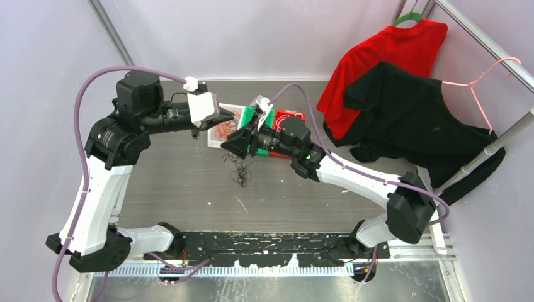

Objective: Untangle the cables

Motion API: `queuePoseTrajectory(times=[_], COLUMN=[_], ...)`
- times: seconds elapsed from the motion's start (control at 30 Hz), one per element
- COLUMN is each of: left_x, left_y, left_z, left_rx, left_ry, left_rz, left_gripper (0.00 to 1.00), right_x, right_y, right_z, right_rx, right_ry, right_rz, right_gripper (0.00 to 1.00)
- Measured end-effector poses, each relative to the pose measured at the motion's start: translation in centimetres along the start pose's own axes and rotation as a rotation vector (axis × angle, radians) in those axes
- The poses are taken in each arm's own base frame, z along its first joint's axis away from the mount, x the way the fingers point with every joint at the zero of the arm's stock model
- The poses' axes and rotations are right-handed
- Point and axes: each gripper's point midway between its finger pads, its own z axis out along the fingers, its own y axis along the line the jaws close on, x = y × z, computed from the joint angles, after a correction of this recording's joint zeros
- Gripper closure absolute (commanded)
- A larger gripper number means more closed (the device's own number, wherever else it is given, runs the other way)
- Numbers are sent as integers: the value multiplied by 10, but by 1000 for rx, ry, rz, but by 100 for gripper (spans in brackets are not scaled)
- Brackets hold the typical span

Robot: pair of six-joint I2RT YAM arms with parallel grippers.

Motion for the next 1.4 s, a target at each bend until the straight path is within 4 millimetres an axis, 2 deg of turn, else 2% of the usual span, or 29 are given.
queuePoseTrajectory(times=[0.17,0.3,0.47,0.63,0.83,1.03,1.13,1.23,1.3,1.4], left_x=[-8,-17,-41,-76,-116,-143,-147,-145,-138,-128], left_y=[-1,2,13,26,46,66,75,88,101,125], left_z=[0,0,-6,-18,-35,-48,-52,-55,-56,-58], left_rx=[3,-4,-43,-99,-198,-306,-352,-427,-495,-610], left_ry=[-23,-46,-104,-185,-287,-357,-363,-344,-318,-269], left_rz=[-5,-12,8,60,140,220,256,288,304,326], left_gripper=[100,100,100,100,100,100,100,100,100,100], right_x=[14,26,67,102,132,152,161,168,165,150], right_y=[-8,-14,-30,-42,-50,-59,-63,-64,-61,-55], right_z=[10,7,-5,-12,-19,-28,-36,-51,-59,-68], right_rx=[9,31,97,155,200,244,265,286,289,286], right_ry=[9,8,58,99,124,132,133,132,121,74], right_rz=[62,88,128,166,191,208,210,208,204,191], right_gripper=[63,64,64,61,56,41,34,32,29,24])
